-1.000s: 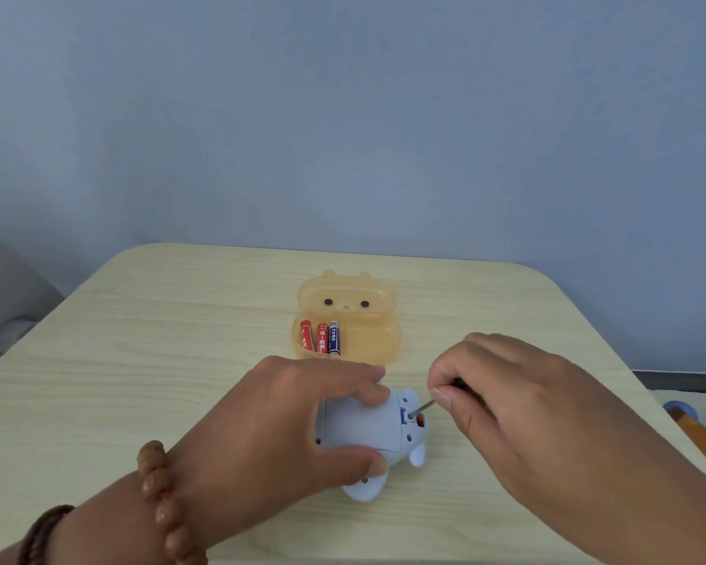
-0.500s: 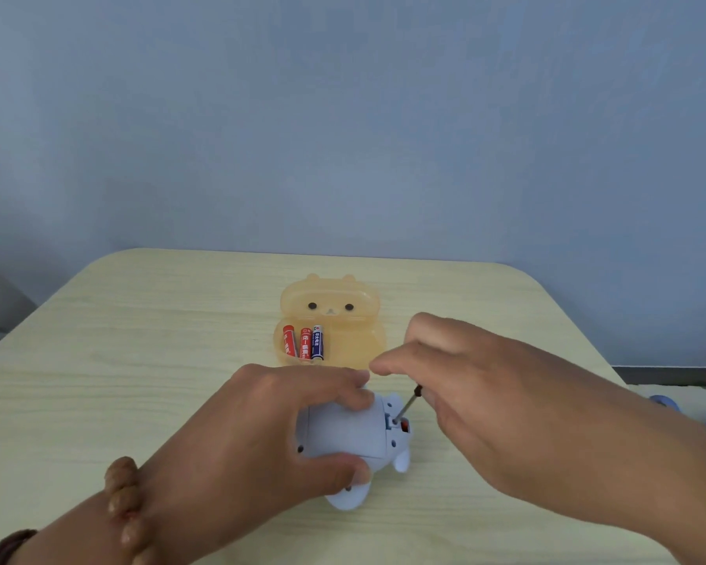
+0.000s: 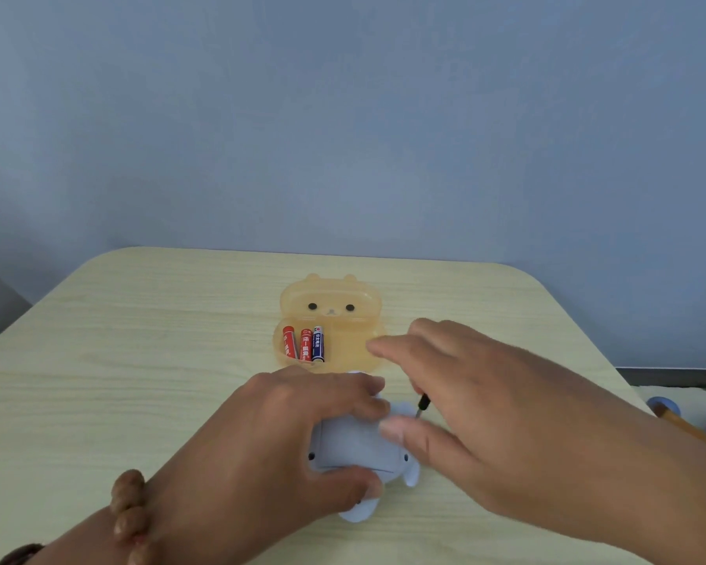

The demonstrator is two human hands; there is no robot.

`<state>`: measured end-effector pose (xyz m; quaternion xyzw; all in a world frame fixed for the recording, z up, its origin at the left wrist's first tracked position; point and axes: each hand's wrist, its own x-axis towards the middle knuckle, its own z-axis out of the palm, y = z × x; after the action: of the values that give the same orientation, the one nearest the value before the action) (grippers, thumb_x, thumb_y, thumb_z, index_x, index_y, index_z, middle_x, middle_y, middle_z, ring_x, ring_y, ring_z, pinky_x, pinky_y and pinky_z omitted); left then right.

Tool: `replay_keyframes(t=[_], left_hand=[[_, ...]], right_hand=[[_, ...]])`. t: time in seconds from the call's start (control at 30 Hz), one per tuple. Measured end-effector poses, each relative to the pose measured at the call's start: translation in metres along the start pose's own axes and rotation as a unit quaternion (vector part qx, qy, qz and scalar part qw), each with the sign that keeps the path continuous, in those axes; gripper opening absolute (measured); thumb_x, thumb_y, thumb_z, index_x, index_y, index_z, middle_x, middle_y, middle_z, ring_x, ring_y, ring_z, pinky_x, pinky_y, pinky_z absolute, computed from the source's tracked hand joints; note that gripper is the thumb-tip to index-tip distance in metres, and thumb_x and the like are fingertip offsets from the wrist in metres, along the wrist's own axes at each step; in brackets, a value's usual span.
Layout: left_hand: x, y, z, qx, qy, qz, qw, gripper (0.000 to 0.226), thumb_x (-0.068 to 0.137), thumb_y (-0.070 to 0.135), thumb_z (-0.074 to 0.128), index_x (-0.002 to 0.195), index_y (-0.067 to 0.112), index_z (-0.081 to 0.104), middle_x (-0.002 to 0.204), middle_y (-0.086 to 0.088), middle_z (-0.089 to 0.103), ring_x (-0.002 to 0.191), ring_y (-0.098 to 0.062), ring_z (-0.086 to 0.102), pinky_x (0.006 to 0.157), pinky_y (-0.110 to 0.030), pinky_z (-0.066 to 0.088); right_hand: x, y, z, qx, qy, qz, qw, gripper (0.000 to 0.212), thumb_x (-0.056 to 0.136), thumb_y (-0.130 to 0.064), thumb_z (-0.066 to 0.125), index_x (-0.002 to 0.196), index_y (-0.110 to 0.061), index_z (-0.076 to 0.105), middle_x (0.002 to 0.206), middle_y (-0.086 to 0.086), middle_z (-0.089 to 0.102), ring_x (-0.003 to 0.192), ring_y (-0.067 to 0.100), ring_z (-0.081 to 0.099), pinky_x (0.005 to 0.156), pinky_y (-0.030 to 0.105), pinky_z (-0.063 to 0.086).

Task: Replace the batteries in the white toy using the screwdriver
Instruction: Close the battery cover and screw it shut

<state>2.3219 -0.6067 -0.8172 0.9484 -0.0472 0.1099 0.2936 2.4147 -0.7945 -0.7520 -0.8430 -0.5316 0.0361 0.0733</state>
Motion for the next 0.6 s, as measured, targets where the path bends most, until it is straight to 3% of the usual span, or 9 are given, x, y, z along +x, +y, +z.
replay_keyframes(t=[0.07, 0.13, 0.2, 0.4, 0.53, 0.6], left_hand=[[-0.0008, -0.0021, -0.0001, -0.003, 0.004, -0.004, 1.000, 0.056, 0.063, 0.059, 0.078, 0.115, 0.055, 0.058, 0.125, 0.054, 0.044, 0.115, 0.019, 0.048, 0.090, -0.010, 0.043], [-0.0020, -0.0049, -0.0010, -0.016, 0.013, -0.010, 1.000, 0.057, 0.061, 0.059, 0.081, 0.114, 0.055, 0.060, 0.124, 0.055, 0.044, 0.115, 0.023, 0.048, 0.090, -0.005, 0.041], [-0.0026, -0.0059, -0.0014, -0.022, 0.014, -0.013, 1.000, 0.056, 0.061, 0.059, 0.082, 0.113, 0.055, 0.060, 0.124, 0.056, 0.043, 0.115, 0.024, 0.047, 0.092, -0.002, 0.039], [-0.0007, -0.0044, -0.0019, -0.022, 0.011, -0.009, 1.000, 0.056, 0.062, 0.058, 0.082, 0.113, 0.055, 0.061, 0.124, 0.057, 0.042, 0.114, 0.026, 0.046, 0.092, 0.000, 0.038], [-0.0013, -0.0043, -0.0013, -0.011, 0.014, -0.007, 1.000, 0.058, 0.062, 0.060, 0.080, 0.115, 0.056, 0.057, 0.126, 0.056, 0.041, 0.115, 0.022, 0.048, 0.092, -0.008, 0.043], [-0.0018, -0.0050, -0.0016, -0.015, 0.017, -0.008, 1.000, 0.058, 0.062, 0.059, 0.082, 0.115, 0.055, 0.058, 0.126, 0.054, 0.044, 0.115, 0.023, 0.048, 0.092, -0.007, 0.043]], right_hand=[[0.0018, 0.0001, -0.0002, -0.049, 0.021, 0.011, 0.998, 0.047, 0.091, -0.056, 0.010, 0.124, -0.041, 0.041, 0.114, -0.019, 0.050, 0.103, 0.003, 0.051, 0.084, 0.030, 0.049], [0.0038, 0.0010, -0.0001, -0.034, 0.022, 0.020, 0.999, 0.040, 0.098, -0.050, 0.015, 0.123, -0.041, 0.045, 0.117, -0.020, 0.056, 0.100, 0.002, 0.054, 0.086, 0.029, 0.049], [0.0041, 0.0046, 0.0019, -0.002, 0.020, 0.012, 1.000, 0.031, 0.104, -0.044, 0.027, 0.129, -0.045, 0.043, 0.117, -0.024, 0.054, 0.094, -0.003, 0.045, 0.083, 0.022, 0.046], [0.0053, 0.0080, -0.0007, -0.005, -0.009, -0.017, 1.000, 0.041, 0.104, -0.030, 0.042, 0.137, -0.050, 0.029, 0.097, -0.040, 0.034, 0.089, -0.016, 0.037, 0.071, 0.013, 0.037], [0.0051, 0.0097, -0.0030, 0.021, -0.037, -0.030, 0.999, 0.064, 0.094, -0.003, 0.052, 0.133, -0.050, 0.033, 0.103, -0.023, 0.038, 0.094, -0.005, 0.042, 0.075, 0.022, 0.046], [0.0042, 0.0082, -0.0024, 0.015, -0.032, -0.031, 0.999, 0.052, 0.098, -0.013, 0.049, 0.132, -0.049, 0.033, 0.106, -0.022, 0.039, 0.097, -0.002, 0.040, 0.078, 0.021, 0.045]])
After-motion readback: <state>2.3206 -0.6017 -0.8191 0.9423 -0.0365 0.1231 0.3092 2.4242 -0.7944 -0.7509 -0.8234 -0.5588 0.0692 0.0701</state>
